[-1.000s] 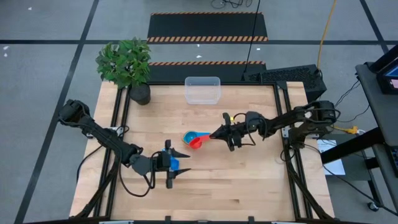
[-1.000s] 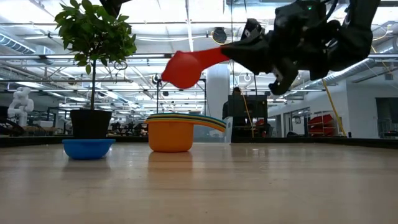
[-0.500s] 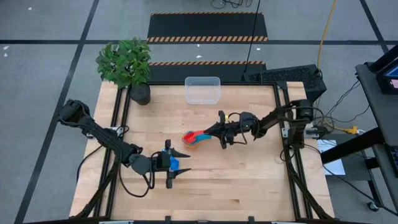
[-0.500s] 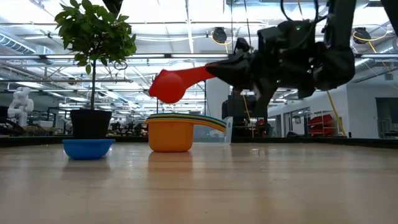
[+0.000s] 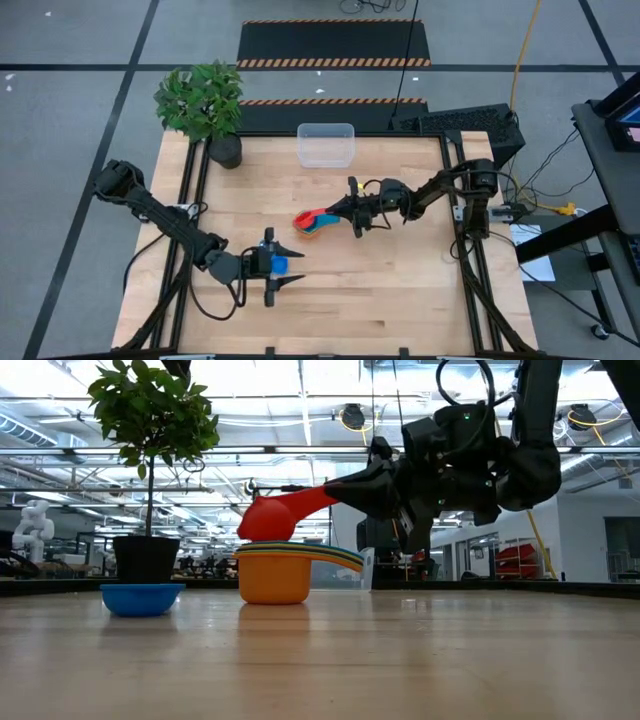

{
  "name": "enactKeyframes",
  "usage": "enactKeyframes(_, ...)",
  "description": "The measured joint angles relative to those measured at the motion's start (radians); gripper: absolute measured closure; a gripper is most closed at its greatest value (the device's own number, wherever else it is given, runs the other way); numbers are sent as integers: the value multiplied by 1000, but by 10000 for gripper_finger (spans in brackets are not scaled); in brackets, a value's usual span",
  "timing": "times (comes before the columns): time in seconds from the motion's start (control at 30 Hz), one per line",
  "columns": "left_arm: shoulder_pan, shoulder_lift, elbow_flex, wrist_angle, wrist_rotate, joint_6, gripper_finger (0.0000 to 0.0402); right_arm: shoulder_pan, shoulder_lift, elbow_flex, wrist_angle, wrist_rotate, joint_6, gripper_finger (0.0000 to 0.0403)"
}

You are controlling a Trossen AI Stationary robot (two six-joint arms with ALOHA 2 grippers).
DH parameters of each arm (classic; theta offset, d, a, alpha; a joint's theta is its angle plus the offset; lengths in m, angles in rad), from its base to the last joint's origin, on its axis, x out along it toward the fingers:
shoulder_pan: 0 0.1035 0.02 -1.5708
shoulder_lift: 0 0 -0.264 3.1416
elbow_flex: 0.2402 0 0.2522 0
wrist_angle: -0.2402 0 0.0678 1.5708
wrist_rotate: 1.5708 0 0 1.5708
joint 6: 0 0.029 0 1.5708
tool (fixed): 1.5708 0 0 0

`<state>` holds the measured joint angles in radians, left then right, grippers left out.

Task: Nest measuring cups in basket
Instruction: Stack the red measuring cup on top of the light blue measuring cup

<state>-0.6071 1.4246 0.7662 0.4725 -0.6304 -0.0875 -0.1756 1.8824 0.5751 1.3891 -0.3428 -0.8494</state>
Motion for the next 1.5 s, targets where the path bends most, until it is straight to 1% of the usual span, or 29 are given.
enactKeyframes(0.13,-8,0,0,0,0,0,167,-2,0,0,-18,0,10,396)
enactKeyframes(0.27,-11,0,0,0,0,-2,167,-2,0,0,-34,0,14,381)
enactKeyframes(0.4,-11,0,0,0,0,-16,167,-2,0,0,-37,0,51,366)
enactKeyframes(0.63,-22,0,0,0,0,-8,167,-2,0,0,-50,0,140,330)
enactKeyframes(0.83,-23,0,0,0,0,42,167,-2,0,0,-108,0,199,300)
enactKeyframes(0.97,-22,0,0,0,0,72,167,-2,-9,-1,-124,5,275,288)
enactKeyframes(1.03,-22,0,0,0,0,93,167,-1,-19,-1,-128,46,354,286)
enactKeyframes(1.07,-22,0,0,0,0,103,167,0,-28,-1,-139,88,412,286)
enactKeyframes(1.13,-22,0,0,0,0,118,167,-1,-59,-1,-186,169,539,286)
enactKeyframes(1.17,-21,0,0,0,0,121,167,-3,-80,-1,-227,182,581,286)
enactKeyframes(1.3,-12,0,0,0,0,114,167,-15,-195,-1,-467,163,628,270)
enactKeyframes(1.4,-5,0,0,0,0,104,167,-15,-282,4,-615,159,631,237)
enactKeyframes(1.5,4,0,0,-1,0,76,167,-15,-333,25,-732,159,651,191)
